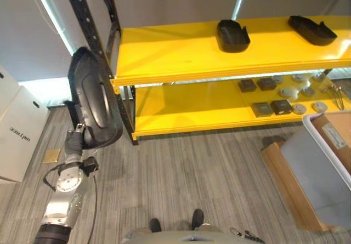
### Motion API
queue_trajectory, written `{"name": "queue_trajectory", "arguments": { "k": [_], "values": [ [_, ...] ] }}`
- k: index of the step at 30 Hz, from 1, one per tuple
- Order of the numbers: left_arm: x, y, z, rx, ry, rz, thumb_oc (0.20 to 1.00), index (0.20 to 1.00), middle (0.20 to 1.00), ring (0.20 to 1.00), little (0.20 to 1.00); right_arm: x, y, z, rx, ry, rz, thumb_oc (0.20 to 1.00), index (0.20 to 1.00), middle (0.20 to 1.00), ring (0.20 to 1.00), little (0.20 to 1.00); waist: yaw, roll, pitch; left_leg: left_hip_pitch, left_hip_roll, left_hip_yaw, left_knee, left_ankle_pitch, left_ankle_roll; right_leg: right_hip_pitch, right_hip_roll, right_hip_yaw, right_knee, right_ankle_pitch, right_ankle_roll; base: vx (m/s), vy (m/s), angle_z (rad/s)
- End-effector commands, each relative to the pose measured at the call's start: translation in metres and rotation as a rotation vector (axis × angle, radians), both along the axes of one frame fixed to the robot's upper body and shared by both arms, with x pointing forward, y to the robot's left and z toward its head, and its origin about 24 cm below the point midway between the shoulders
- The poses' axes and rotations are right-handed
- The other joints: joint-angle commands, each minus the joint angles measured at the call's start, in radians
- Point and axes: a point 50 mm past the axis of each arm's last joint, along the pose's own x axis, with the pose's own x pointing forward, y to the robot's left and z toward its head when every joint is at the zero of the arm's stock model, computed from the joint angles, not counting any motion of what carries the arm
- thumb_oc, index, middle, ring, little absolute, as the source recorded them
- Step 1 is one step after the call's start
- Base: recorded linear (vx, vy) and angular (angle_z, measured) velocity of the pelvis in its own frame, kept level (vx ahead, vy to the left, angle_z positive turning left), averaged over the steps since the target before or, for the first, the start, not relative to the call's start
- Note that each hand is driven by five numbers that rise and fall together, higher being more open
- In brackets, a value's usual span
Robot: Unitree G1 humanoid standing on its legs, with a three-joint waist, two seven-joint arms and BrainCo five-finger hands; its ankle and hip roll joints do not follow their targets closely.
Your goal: Move parts from the plastic box to the shelf.
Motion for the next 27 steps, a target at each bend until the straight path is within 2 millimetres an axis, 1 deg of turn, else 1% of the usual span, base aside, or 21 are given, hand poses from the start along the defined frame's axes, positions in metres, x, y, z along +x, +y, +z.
{"name": "queue_trajectory", "arguments": {
  "k": [1, 2, 3, 4, 5, 6, 8, 9, 10, 11, 12, 13, 14, 15, 16, 19, 20, 23, 25, 26, 27],
  "values": [
    [0.019, 0.004, 0.075, 0.157, -0.366, 0.0, 0.2, 0.2, 0.2, 0.2, 0.2, 0.021, 0.004, 0.005, 0.005, -0.09, -0.058, 1.0, 1.0, 1.0, 1.0, 1.0, -0.021, 0.013, 0.066, -0.034, 0.001, 0.071, 0.0, -0.04, 0.032, -0.146, -0.062, -0.041, 0.404, 0.002, 0.1, 0.12, 0.091, -0.43],
    [0.019, 0.004, 0.08, 0.162, -0.388, 0.004, 0.2, 0.2, 0.2, 0.2, 0.2, 0.022, 0.005, 0.006, 0.004, -0.098, -0.05, 1.0, 1.0, 1.0, 1.0, 1.0, -0.027, 0.014, 0.073, -0.023, 0.0, 0.072, 0.001, -0.046, 0.032, -0.165, -0.07, -0.04, 0.415, 0.013, 0.103, 0.18, -0.027, -0.43],
    [0.018, 0.004, 0.084, 0.164, -0.409, 0.0, 0.2, 0.2, 0.2, 0.2, 0.2, 0.022, 0.005, 0.007, -0.001, -0.101, -0.036, 1.0, 1.0, 1.0, 1.0, 1.0, -0.032, 0.006, 0.078, -0.011, -0.005, 0.072, 0.004, -0.054, 0.028, -0.173, -0.085, -0.039, 0.375, 0.039, 0.111, 0.34, -0.231, -0.39],
    [0.017, -0.002, 0.093, 0.15, -0.465, -0.055, 0.2, 0.2, 0.2, 0.2, 0.2, 0.02, 0.005, 0.007, -0.005, -0.106, -0.03, 1.0, 1.0, 1.0, 1.0, 1.0, -0.039, -0.02, 0.081, 0.008, -0.014, 0.064, 0.017, -0.075, 0.017, -0.159, -0.11, -0.037, 0.185, 0.087, 0.128, 0.31, -0.25, -0.27],
    [0.017, -0.003, 0.094, 0.151, -0.472, -0.064, 0.2, 0.2, 0.2, 0.2, 0.2, 0.019, 0.004, 0.007, -0.005, -0.106, -0.031, 1.0, 1.0, 1.0, 1.0, 1.0, -0.04, -0.022, 0.083, 0.011, -0.013, 0.062, 0.021, -0.079, 0.016, -0.151, -0.111, -0.039, 0.156, 0.096, 0.129, 0.37, -0.348, -0.27],
    [0.016, -0.009, 0.099, 0.152, -0.498, -0.11, 0.2, 0.2, 0.2, 0.2, 0.2, 0.017, 0.004, 0.006, -0.005, -0.105, -0.04, 1.0, 1.0, 1.0, 1.0, 1.0, -0.043, -0.034, 0.083, 0.019, -0.013, 0.054, 0.036, -0.097, 0.012, -0.138, -0.129, -0.032, 0.041, 0.13, 0.139, 0.26, -0.262, -0.11],
    [0.015, -0.019, 0.106, 0.185, -0.526, -0.152, 0.2, 0.2, 0.2, 0.2, 0.2, 0.012, 0.004, 0.004, -0.002, -0.099, -0.053, 1.0, 1.0, 1.0, 1.0, 1.0, -0.047, -0.04, 0.078, 0.037, -0.003, 0.028, 0.053, -0.134, 0.007, -0.134, -0.16, -0.003, -0.107, 0.176, 0.164, 0.48, -0.381, 0.22],
    [0.015, -0.023, 0.106, 0.185, -0.533, -0.186, 0.2, 0.2, 0.2, 0.2, 0.2, 0.006, 0.006, 0.002, -0.003, -0.083, -0.047, 1.0, 1.0, 1.0, 1.0, 1.0, -0.048, -0.044, 0.076, 0.053, 0.017, 0.031, 0.071, -0.158, 0.006, -0.137, -0.196, 0.001, -0.144, 0.208, 0.171, 0.58, -0.458, 0.54],
    [0.014, -0.023, 0.105, 0.179, -0.535, -0.197, 0.2, 0.2, 0.2, 0.2, 0.2, 0.001, 0.008, 0.001, -0.004, -0.075, -0.042, 1.0, 1.0, 1.0, 1.0, 1.0, -0.05, -0.048, 0.073, 0.06, 0.032, 0.038, 0.084, -0.168, 0.004, -0.138, -0.212, -0.004, -0.14, 0.225, 0.171, 0.62, -0.544, 0.48],
    [0.016, -0.023, 0.104, 0.154, -0.528, -0.203, 0.2, 0.2, 0.2, 0.2, 0.2, -0.005, 0.008, 0.0, -0.009, -0.054, -0.028, 1.0, 1.0, 1.0, 1.0, 1.0, -0.053, -0.055, 0.062, 0.065, 0.061, 0.07, 0.114, -0.178, 0.001, -0.112, -0.224, -0.03, -0.131, 0.195, 0.171, 0.64, -0.558, 0.39],
    [0.021, -0.026, 0.101, 0.09, -0.514, -0.203, 0.2, 0.2, 0.2, 0.2, 0.2, -0.006, 0.005, -0.001, -0.021, -0.036, -0.014, 1.0, 1.0, 1.0, 1.0, 1.0, -0.058, -0.061, 0.048, 0.059, 0.099, 0.097, 0.16, -0.186, -0.005, -0.082, -0.216, -0.055, -0.105, 0.148, 0.17, 0.61, -0.523, 0.24],
    [0.024, -0.027, 0.1, 0.067, -0.508, -0.203, 0.2, 0.2, 0.2, 0.2, 0.2, -0.005, 0.004, -0.001, -0.025, -0.034, -0.011, 1.0, 1.0, 1.0, 1.0, 1.0, -0.06, -0.062, 0.043, 0.051, 0.113, 0.099, 0.181, -0.193, -0.008, -0.085, -0.215, -0.056, -0.086, 0.134, 0.166, 0.54, -0.436, -0.03],
    [0.024, -0.029, 0.095, 0.041, -0.491, -0.204, 0.2, 0.2, 0.2, 0.2, 0.2, -0.005, 0.003, -0.001, -0.031, -0.031, -0.008, 1.0, 1.0, 1.0, 1.0, 1.0, -0.067, -0.064, 0.034, 0.061, 0.14, 0.109, 0.217, -0.215, -0.014, -0.078, -0.197, -0.05, -0.025, 0.097, 0.157, 0.57, -0.444, -0.04],
    [0.026, -0.035, 0.09, -0.011, -0.465, -0.207, 0.2, 0.2, 0.2, 0.2, 0.2, -0.002, -0.002, 0.001, -0.031, -0.034, -0.003, 1.0, 1.0, 1.0, 1.0, 1.0, -0.079, -0.071, 0.014, 0.077, 0.186, 0.129, 0.249, -0.214, -0.042, -0.049, -0.16, -0.059, 0.003, 0.061, 0.127, 0.67, -0.572, -0.13],
    [0.028, -0.038, 0.089, -0.029, -0.448, -0.207, 0.2, 0.2, 0.2, 0.2, 0.2, 0.0, -0.006, 0.002, -0.034, -0.034, 0.008, 1.0, 1.0, 1.0, 1.0, 1.0, -0.084, -0.072, 0.002, 0.057, 0.237, 0.137, 0.315, -0.171, -0.07, -0.024, -0.119, -0.057, -0.003, 0.03, 0.092, 0.59, -0.561, 0.19],
    [0.031, -0.04, 0.086, -0.048, -0.431, -0.169, 0.2, 0.2, 0.2, 0.2, 0.2, -0.004, -0.016, 0.004, -0.061, 0.001, 0.044, 1.0, 1.0, 1.0, 1.0, 1.0, -0.088, -0.065, -0.018, 0.005, 0.318, 0.116, 0.443, -0.052, -0.138, 0.021, -0.03, -0.047, -0.039, -0.028, 0.018, 0.42, -0.454, 0.14],
    [0.031, -0.039, 0.083, -0.069, -0.424, -0.144, 0.2, 0.2, 0.2, 0.2, 0.2, -0.005, -0.021, 0.005, -0.079, 0.013, 0.054, 1.0, 1.0, 1.0, 1.0, 1.0, -0.084, -0.063, -0.025, -0.024, 0.339, 0.1, 0.52, 0.0, -0.166, 0.037, 0.004, -0.046, -0.063, -0.047, -0.014, 0.31, -0.349, -0.49],
    [0.031, -0.036, 0.079, -0.093, -0.413, -0.119, 0.2, 0.2, 0.2, 0.2, 0.2, -0.006, -0.026, 0.006, -0.09, 0.015, 0.054, 1.0, 1.0, 1.0, 1.0, 1.0, -0.067, -0.068, -0.024, -0.102, 0.363, 0.063, 0.657, 0.061, -0.193, 0.057, 0.041, -0.062, -0.101, -0.054, -0.048, 0.14, -0.239, -0.27],
    [0.031, -0.034, 0.076, -0.12, -0.405, -0.114, 0.2, 0.2, 0.2, 0.2, 0.2, -0.007, -0.029, 0.007, -0.099, 0.011, 0.036, 1.0, 1.0, 1.0, 1.0, 1.0, -0.057, -0.071, -0.013, -0.16, 0.379, 0.057, 0.703, 0.082, -0.199, 0.07, 0.054, -0.075, -0.116, -0.055, -0.059, 0.11, -0.185, 0.09],
    [0.032, -0.033, 0.075, -0.126, -0.404, -0.11, 0.2, 0.2, 0.2, 0.2, 0.2, -0.007, -0.03, 0.007, -0.101, 0.003, 0.02, 1.0, 1.0, 1.0, 1.0, 1.0, -0.053, -0.071, -0.005, -0.181, 0.381, 0.058, 0.703, 0.087, -0.198, 0.078, 0.059, -0.08, -0.124, -0.056, -0.061, 0.19, -0.133, 0.2],
    [0.03, -0.028, 0.073, -0.135, -0.409, -0.098, 0.2, 0.2, 0.2, 0.2, 0.2, -0.003, -0.031, 0.007, -0.103, -0.008, 0.015, 1.0, 1.0, 1.0, 1.0, 1.0, -0.046, -0.065, 0.008, -0.197, 0.361, 0.087, 0.646, 0.084, -0.187, 0.101, 0.066, -0.09, -0.135, -0.062, -0.057, 0.32, 0.002, 0.08]
  ]
}}
